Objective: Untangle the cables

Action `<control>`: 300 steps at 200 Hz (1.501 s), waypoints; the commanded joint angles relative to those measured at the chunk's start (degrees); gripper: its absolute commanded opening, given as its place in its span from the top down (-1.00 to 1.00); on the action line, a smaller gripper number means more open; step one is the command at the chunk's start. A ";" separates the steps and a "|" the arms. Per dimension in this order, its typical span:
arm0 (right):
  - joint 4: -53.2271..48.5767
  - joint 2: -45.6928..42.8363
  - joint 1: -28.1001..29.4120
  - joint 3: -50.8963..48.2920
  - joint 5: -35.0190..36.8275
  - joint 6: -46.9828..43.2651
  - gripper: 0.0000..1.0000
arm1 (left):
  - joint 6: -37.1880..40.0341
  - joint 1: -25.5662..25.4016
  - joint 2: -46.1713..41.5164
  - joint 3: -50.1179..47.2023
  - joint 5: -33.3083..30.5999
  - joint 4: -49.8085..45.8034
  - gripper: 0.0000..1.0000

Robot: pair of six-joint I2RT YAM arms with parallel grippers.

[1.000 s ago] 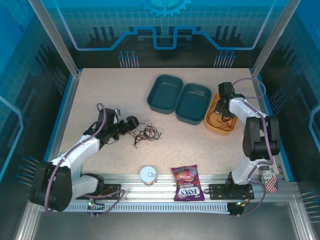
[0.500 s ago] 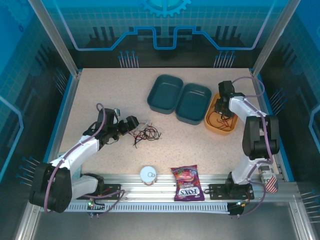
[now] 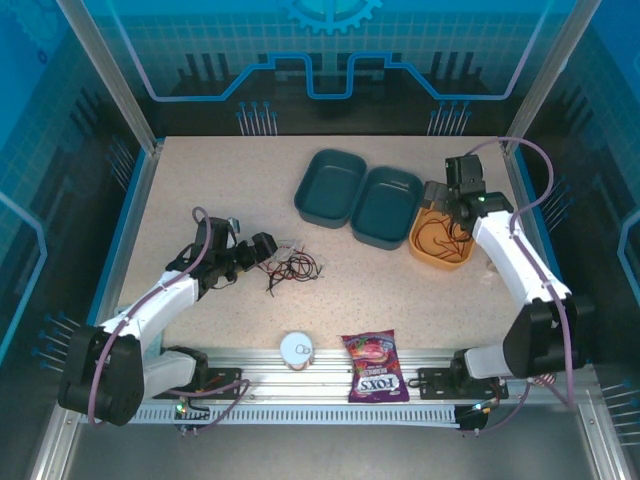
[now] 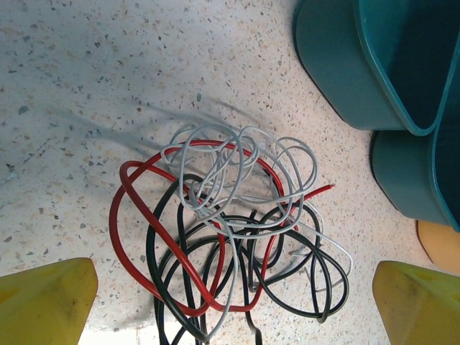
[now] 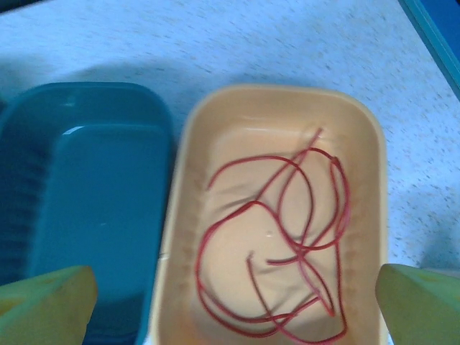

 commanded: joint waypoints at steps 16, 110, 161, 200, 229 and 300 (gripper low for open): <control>-4.44 -2.15 6.35 1.35 -1.05 1.77 -0.99 | -0.13 -0.35 -1.08 0.48 -1.13 -0.96 -0.98; -8.34 11.83 32.83 9.43 -0.40 5.26 -0.99 | -3.94 -0.25 -0.84 -2.09 -1.47 1.85 -0.99; -4.14 22.33 36.83 14.82 -13.92 6.58 -0.58 | -7.01 -0.18 1.07 -3.40 -1.24 4.65 -0.98; -2.83 27.38 36.94 17.78 -19.48 7.15 -0.24 | -7.17 -0.09 1.13 -3.94 -0.87 5.23 -0.98; -4.01 31.20 35.77 21.16 -20.30 6.88 -0.03 | -7.07 -0.05 1.52 -4.22 -0.52 5.49 -0.97; -8.85 41.27 35.07 31.55 -17.78 4.52 0.26 | -6.75 -0.05 2.94 -3.88 0.69 6.10 -0.98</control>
